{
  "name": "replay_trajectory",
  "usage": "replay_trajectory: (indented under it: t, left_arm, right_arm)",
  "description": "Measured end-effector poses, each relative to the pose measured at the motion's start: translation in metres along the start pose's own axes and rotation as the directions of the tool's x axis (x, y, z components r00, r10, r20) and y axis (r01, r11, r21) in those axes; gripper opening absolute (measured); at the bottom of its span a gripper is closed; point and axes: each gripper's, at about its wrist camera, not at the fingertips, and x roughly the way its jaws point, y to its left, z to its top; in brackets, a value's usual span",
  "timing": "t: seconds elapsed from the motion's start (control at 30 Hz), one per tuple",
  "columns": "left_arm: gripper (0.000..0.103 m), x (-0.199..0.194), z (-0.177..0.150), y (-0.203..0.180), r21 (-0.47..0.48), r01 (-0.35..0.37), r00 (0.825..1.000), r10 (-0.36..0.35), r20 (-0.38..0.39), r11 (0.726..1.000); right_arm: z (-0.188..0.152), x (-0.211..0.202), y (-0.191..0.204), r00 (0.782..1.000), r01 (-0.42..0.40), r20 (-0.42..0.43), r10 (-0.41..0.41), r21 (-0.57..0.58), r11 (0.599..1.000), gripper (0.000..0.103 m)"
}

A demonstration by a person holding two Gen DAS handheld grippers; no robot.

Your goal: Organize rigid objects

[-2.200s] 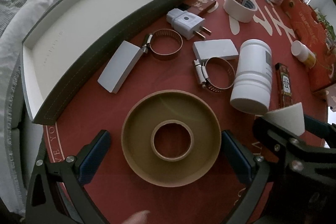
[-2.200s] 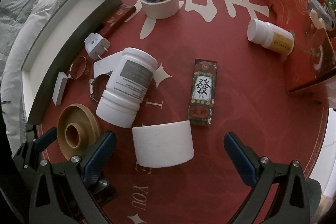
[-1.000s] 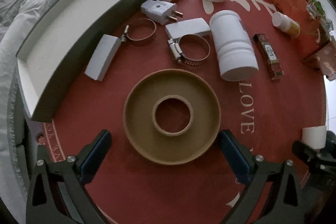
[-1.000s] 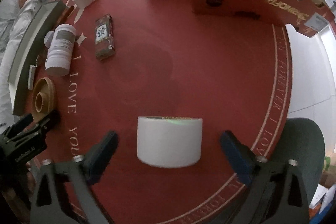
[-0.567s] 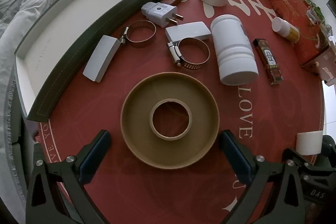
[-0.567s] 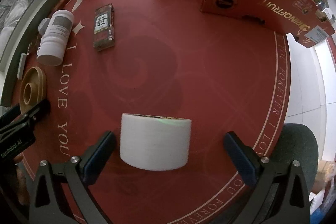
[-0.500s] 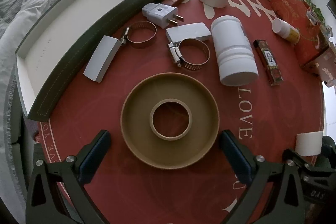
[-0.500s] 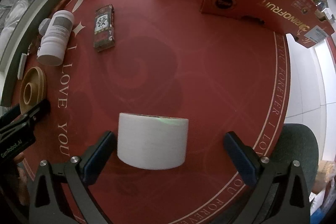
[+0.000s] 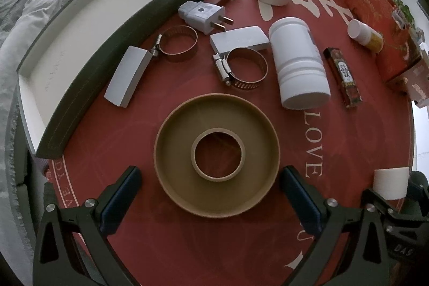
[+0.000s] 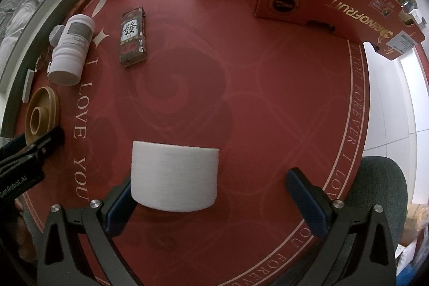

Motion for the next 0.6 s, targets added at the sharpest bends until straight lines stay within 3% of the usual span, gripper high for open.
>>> replay_trajectory:
  t: [0.3, 0.5, 0.6]
  left_arm:
    - [0.103, -0.01, 0.016, 0.003, 0.001, -0.01, 1.0, 0.01, 0.005, 1.0]
    - [0.103, -0.004, 0.025, 0.004, -0.007, -0.009, 1.0, 0.009, -0.016, 1.0]
    - [0.103, -0.003, 0.029, 0.007, -0.031, 0.005, 1.0, -0.006, -0.019, 0.999]
  right_arm:
    - [0.009, -0.019, 0.006, 0.998, -0.028, 0.047, 0.029, -0.032, 0.999, 0.103]
    - [0.014, -0.005, 0.009, 0.998, -0.055, -0.02, 0.055, -0.01, 0.998, 0.103]
    - [0.016, -0.003, 0.012, 0.999, -0.028, -0.019, 0.028, -0.013, 1.0, 0.103]
